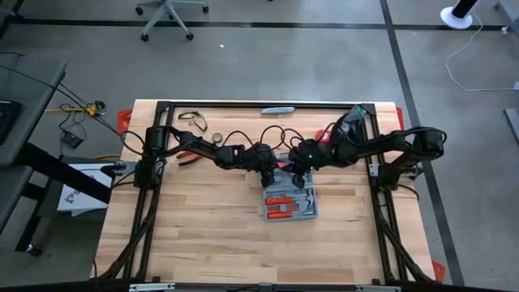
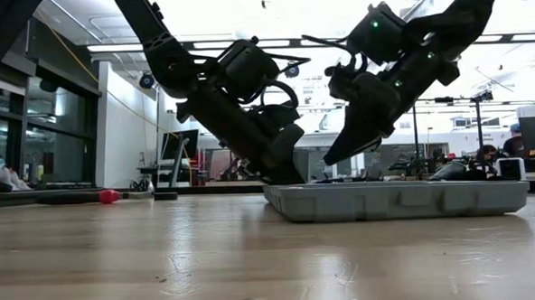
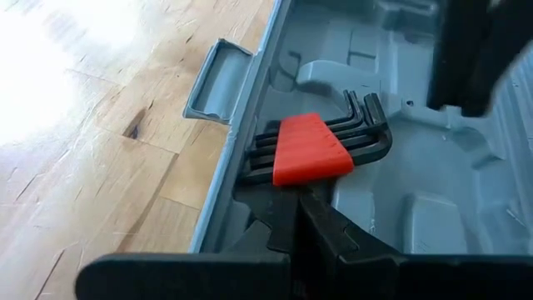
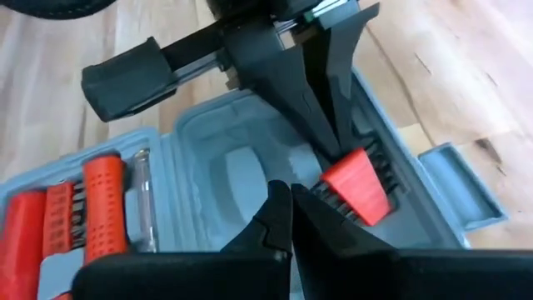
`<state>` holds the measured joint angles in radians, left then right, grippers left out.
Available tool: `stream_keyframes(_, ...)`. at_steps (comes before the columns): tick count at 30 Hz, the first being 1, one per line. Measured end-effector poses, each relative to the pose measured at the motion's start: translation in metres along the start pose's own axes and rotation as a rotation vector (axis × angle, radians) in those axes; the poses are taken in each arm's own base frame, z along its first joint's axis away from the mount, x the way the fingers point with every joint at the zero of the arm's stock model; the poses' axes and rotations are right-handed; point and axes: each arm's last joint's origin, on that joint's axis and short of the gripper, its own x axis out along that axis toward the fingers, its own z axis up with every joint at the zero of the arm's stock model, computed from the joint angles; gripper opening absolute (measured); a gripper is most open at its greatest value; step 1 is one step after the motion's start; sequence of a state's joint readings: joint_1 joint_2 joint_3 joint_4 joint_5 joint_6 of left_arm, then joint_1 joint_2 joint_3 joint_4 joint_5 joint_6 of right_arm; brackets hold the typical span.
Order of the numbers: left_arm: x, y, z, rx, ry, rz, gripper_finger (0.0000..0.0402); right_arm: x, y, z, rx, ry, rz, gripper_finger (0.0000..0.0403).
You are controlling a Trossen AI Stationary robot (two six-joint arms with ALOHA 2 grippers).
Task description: Prefit tool cases
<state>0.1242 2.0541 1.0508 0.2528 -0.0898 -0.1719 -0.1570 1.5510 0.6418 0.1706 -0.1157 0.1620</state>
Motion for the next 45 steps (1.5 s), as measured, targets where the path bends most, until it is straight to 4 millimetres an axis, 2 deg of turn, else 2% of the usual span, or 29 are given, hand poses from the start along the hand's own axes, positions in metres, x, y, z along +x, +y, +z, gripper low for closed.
stream_keyframes(8,0.000,0.000,0.000,0.000,-0.005,-0.002,0.0000,0.001,0.001,0.002,0.006,-0.026,-0.023,0.0000)
stream_keyframes(14,0.000,-0.001,0.000,0.001,-0.005,-0.004,0.0000,0.012,0.005,-0.005,0.012,-0.005,-0.016,0.0000)
stream_keyframes(17,0.000,-0.001,0.000,0.001,-0.005,-0.006,0.0000,0.015,0.006,-0.002,0.010,-0.009,-0.022,0.0000)
stream_keyframes(28,0.000,-0.003,0.000,0.003,-0.004,-0.012,0.0000,0.013,-0.008,-0.002,0.039,0.016,-0.096,0.0000)
stream_keyframes(39,0.000,-0.003,0.000,0.004,-0.003,-0.013,0.0000,0.012,-0.013,-0.013,0.045,0.106,-0.204,0.0000)
stream_keyframes(45,0.000,-0.003,0.000,0.004,-0.003,-0.013,0.0000,0.011,-0.013,-0.011,0.044,0.093,-0.226,0.0000)
